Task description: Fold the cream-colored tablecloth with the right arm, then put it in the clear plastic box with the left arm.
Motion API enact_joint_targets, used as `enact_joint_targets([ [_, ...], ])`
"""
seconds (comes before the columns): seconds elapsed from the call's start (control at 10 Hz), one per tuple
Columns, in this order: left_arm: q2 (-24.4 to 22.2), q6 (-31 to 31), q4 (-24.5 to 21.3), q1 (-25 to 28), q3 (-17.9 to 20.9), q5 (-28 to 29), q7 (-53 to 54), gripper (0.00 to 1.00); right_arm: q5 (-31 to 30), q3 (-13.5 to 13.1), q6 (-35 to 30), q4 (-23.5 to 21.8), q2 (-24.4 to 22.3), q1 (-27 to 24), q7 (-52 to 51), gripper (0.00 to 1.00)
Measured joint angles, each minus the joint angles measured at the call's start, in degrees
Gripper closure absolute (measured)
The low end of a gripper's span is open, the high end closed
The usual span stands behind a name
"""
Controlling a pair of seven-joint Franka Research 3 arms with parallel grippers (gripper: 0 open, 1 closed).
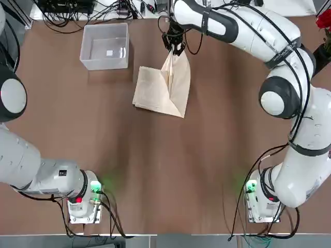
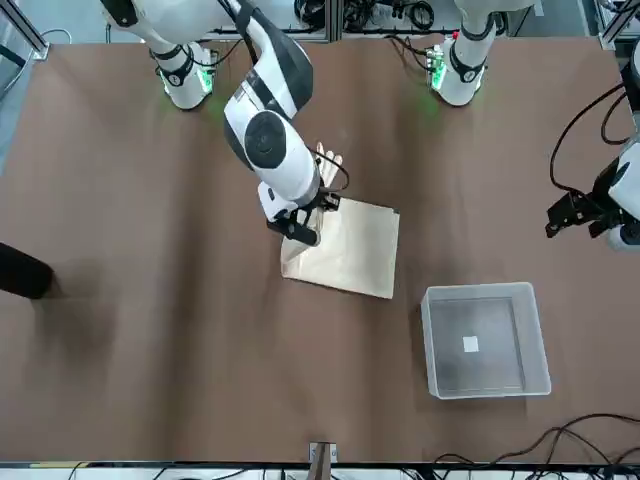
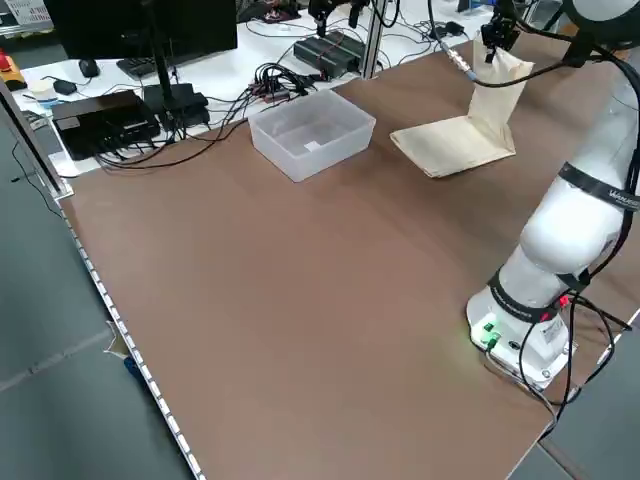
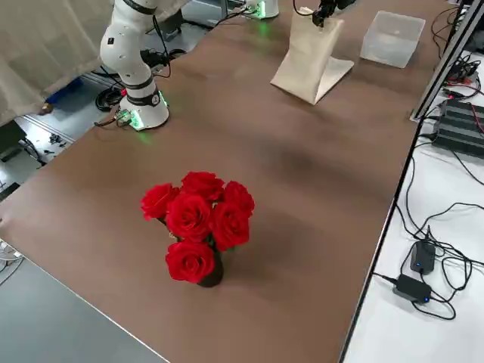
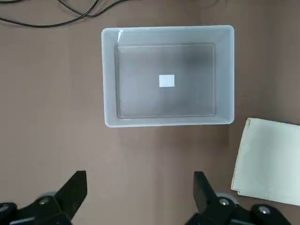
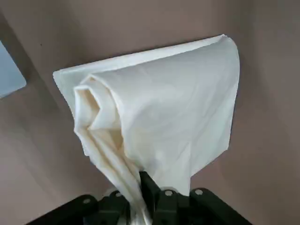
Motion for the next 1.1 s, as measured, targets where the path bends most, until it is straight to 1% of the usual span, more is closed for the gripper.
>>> enact_joint_targets([
  [0.2, 0.0, 0.0, 0.0, 0.0, 0.0, 0.0, 0.0, 0.00, 0.0, 0.0, 1.4, 0.0, 0.2, 0.7, 0.6, 0.92],
  [0.6, 0.0, 0.0, 0.0, 0.0, 0.0, 0.0, 0.0, 0.00, 0.0, 0.0, 6.7, 0.0, 1.9, 2.5, 1.9, 0.92],
  [0.8, 0.0, 0.0, 0.0, 0.0, 0.0, 0.0, 0.0, 0.00, 0.0, 0.0, 9.5, 0.0, 2.9, 2.5, 2.0, 0.92],
  [1.1, 0.0, 0.2, 0.0, 0.0, 0.0, 0.0, 0.0, 0.00, 0.0, 0.0, 11.8, 0.0, 4.5, 2.5, 2.0, 0.92],
])
